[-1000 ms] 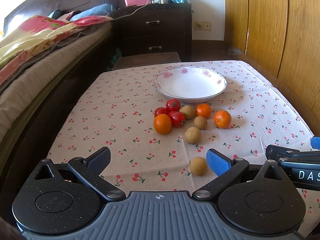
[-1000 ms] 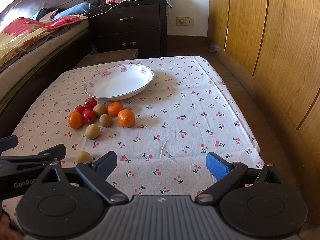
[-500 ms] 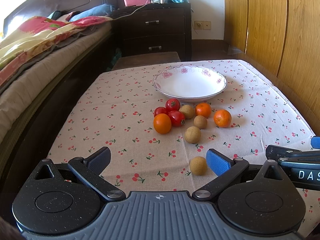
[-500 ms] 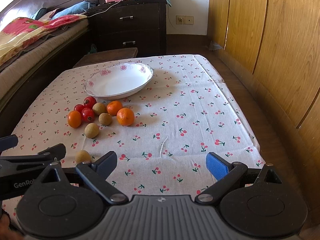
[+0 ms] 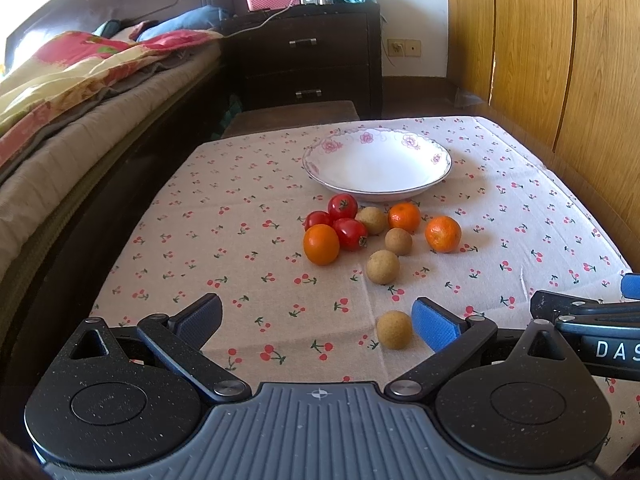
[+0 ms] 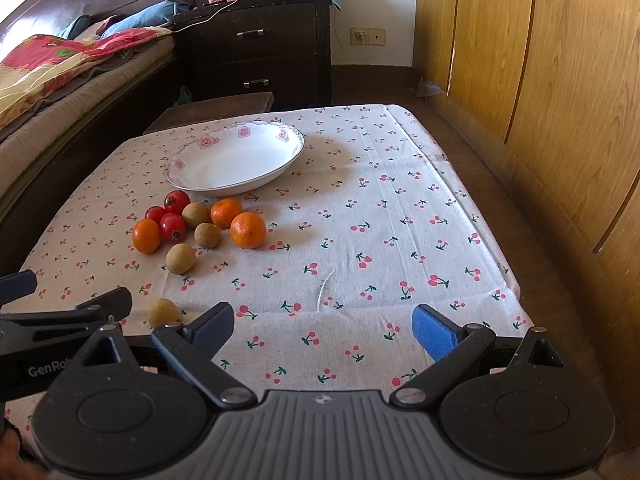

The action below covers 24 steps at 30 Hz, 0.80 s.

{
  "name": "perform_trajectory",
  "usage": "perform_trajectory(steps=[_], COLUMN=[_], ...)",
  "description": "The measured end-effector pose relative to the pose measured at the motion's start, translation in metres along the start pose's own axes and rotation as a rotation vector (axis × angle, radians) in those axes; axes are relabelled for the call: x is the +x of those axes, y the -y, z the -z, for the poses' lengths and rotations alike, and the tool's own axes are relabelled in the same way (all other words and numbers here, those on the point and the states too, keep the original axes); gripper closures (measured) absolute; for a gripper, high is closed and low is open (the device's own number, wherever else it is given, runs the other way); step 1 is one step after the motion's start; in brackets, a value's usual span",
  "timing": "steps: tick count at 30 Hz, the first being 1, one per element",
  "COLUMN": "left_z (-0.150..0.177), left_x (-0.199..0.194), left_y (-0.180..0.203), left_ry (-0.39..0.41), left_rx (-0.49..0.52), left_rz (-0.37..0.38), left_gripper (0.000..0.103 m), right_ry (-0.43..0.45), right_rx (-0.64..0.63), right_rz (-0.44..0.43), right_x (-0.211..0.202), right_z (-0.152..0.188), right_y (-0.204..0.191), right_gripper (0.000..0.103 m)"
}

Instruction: Organize fruits

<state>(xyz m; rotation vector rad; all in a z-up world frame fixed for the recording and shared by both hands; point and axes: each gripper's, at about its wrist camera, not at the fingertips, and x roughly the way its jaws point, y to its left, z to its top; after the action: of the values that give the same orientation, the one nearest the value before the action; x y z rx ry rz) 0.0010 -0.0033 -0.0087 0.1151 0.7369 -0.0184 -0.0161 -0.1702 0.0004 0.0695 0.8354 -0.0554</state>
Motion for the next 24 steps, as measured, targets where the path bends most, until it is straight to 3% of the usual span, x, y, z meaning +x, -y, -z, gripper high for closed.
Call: perform_trajectory(steps=[17,24], left_z=[0.0,0.007], left_x=[0.004,0.013], left_y=[0.005,0.003], left_ry=[-0.016,-0.046], left_rx=[0.01,0.003], left_rz=[0.006,0.069], left_gripper=[0.002,0.002], right_ry=[-0.022,-0.022], right_rx=[0.012,-0.016], right_rz=[-0.004,0.011], right_x=[0.005,0.008], right_z=[0.002,0.002], right_y=[0.003,0.002], right_gripper=[0.007,0.007])
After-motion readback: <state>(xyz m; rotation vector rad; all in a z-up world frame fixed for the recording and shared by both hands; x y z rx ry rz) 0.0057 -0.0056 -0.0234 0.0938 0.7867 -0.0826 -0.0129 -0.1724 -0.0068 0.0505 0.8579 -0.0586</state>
